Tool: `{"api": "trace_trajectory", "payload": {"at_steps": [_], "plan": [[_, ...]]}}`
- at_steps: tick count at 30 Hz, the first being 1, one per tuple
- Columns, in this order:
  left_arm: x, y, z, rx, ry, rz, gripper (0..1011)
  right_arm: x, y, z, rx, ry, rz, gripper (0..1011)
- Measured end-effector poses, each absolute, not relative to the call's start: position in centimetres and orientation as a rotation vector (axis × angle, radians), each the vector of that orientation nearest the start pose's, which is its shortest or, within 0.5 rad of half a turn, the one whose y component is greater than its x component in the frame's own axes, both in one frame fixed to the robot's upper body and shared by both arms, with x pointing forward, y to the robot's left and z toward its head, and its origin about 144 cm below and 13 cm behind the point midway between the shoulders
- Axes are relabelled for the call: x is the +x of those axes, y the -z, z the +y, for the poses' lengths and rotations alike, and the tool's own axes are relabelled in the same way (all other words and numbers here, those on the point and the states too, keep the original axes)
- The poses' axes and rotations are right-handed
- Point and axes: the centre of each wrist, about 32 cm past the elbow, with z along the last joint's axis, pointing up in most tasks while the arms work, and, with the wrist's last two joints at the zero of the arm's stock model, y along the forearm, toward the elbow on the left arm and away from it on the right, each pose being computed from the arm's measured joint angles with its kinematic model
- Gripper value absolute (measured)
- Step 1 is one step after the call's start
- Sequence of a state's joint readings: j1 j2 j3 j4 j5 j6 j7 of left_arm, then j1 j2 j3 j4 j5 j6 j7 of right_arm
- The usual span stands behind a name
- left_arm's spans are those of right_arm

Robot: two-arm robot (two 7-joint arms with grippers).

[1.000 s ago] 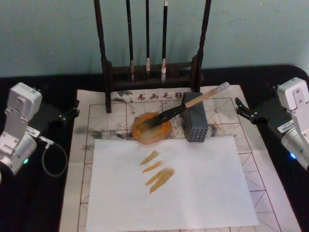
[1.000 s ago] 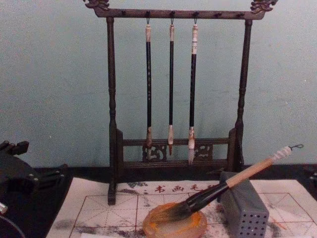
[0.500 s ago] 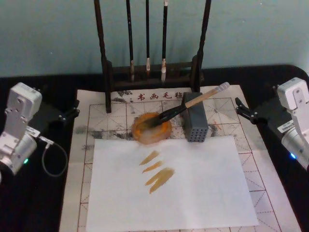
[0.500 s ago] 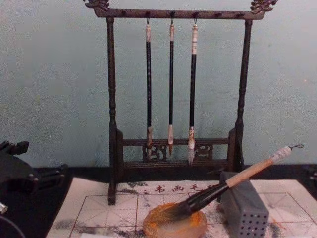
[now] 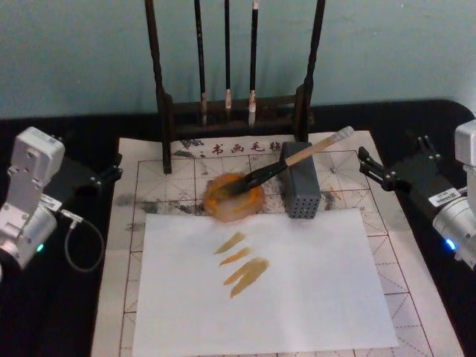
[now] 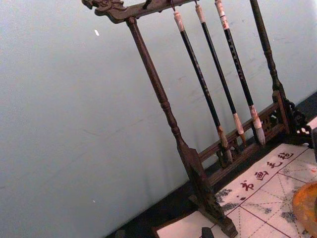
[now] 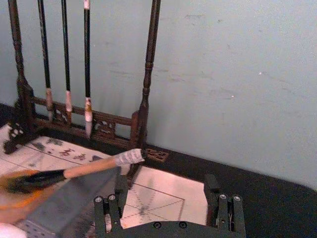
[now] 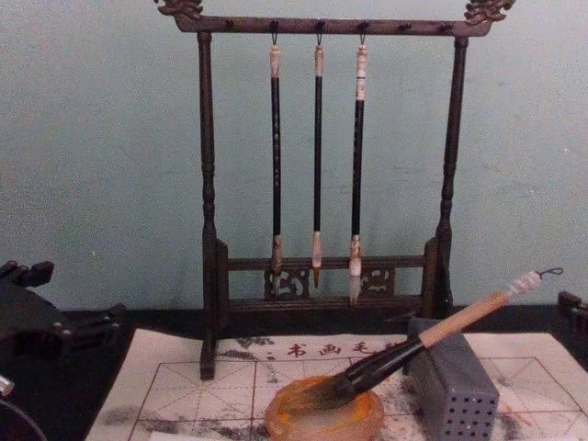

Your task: Pick up the brush from the inkstone, write on the paper, then place the brush back to its original position.

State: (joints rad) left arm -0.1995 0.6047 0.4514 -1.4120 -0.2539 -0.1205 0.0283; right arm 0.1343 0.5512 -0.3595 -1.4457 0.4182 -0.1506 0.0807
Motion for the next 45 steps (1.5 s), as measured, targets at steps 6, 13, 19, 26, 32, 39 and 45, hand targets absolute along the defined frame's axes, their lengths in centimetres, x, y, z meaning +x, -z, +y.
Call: {"api": "trace_trajectory", "payload": {"at_steps": [6, 13, 19, 26, 32, 39, 45], "plan": [[48.9, -114.0, 31.0, 0.304, -1.248, -0.285, 1001, 47.6, -113.8, -30.6, -0.046, 1.196, -0.019, 1000], [48.9, -114.0, 31.0, 0.304, -1.248, -0.285, 1001, 47.8, -113.4, -30.4, 0.062, 1.15, 0.149, 1000], [48.9, -114.0, 31.0, 0.304, -1.248, -0.285, 1001, 48.5, -113.0, -30.4, 0.148, 1.116, 0.268, 1000], [48.9, -114.0, 31.0, 0.304, -1.248, -0.285, 1001, 49.2, -112.6, -30.3, 0.247, 1.083, 0.394, 1000], [48.9, -114.0, 31.0, 0.305, -1.248, -0.285, 1001, 49.7, -112.3, -30.2, 0.307, 1.051, 0.472, 1000], [48.9, -114.0, 31.0, 0.304, -1.248, -0.285, 1001, 50.5, -111.8, -29.8, 0.359, 1.017, 0.56, 1000], [48.9, -114.0, 31.0, 0.305, -1.248, -0.285, 1001, 51.1, -111.1, -29.3, 0.408, 0.992, 0.636, 1000]]}}
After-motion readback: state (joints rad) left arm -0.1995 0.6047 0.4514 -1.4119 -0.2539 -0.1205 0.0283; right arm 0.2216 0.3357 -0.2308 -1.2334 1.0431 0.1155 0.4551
